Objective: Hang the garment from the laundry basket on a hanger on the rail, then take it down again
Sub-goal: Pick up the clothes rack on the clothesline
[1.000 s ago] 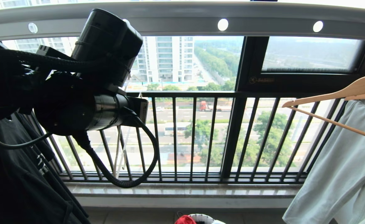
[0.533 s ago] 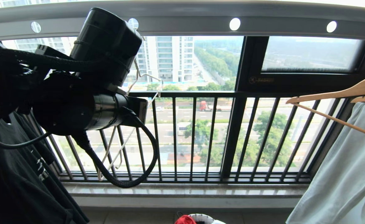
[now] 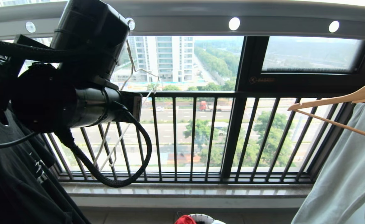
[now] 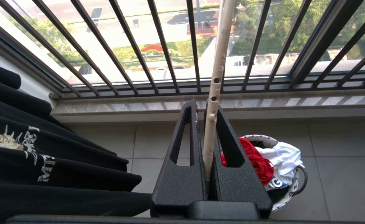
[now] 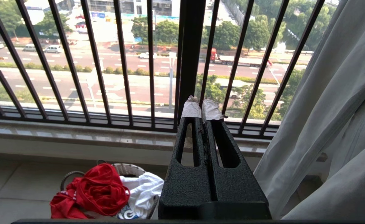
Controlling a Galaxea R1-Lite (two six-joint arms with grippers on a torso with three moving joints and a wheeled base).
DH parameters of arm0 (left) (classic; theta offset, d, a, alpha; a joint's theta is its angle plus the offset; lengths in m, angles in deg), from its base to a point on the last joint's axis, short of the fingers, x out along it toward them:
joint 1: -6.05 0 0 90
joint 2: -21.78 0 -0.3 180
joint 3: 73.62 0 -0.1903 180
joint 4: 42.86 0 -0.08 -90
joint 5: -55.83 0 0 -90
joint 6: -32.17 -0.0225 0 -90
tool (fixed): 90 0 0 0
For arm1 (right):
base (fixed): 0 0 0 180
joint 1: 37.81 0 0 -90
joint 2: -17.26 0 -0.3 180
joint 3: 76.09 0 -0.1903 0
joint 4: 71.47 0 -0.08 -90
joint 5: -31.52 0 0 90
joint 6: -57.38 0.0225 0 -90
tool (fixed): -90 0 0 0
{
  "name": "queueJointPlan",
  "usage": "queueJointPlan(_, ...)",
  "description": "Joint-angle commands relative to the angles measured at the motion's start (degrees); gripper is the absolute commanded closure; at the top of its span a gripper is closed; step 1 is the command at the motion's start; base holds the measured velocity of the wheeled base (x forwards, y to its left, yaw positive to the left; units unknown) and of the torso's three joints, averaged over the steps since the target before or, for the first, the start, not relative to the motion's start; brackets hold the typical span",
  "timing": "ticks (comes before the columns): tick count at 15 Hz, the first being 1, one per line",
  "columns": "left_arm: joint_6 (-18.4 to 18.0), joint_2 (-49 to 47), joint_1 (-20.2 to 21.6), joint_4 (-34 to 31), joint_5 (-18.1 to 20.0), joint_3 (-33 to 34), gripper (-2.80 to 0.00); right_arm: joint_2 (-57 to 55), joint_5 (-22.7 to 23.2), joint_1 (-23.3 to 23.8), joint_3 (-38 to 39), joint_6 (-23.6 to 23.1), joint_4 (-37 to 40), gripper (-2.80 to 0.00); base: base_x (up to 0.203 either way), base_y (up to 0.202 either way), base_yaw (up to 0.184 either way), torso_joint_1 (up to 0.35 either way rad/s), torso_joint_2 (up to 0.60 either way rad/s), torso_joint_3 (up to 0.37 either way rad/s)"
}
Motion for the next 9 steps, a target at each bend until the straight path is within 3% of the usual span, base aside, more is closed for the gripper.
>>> queueJointPlan(1, 0.2, 0.5, 0.0, 0.0, -0.2, 0.6, 0.0, -0.1, 0.0, 0.0, 0.0, 0.0, 0.0, 0.0, 0.0, 0.0, 0.0, 0.0, 0.0, 0.0)
queueJointPlan(4, 0.3, 0.4, 0.0, 2.6, 0.0, 2.5, 0.0, -0.1, 0.0, 0.0, 0.0, 0.0, 0.0, 0.0, 0.0, 0.0, 0.0, 0.0, 0.0, 0.0)
queueJointPlan(9, -4.1, 1.7, 0.0, 16.2, 0.1, 9.9, 0.0, -0.1, 0.0, 0.0, 0.0, 0.0, 0.0, 0.0, 0.0, 0.0, 0.0, 0.0, 0.0, 0.0)
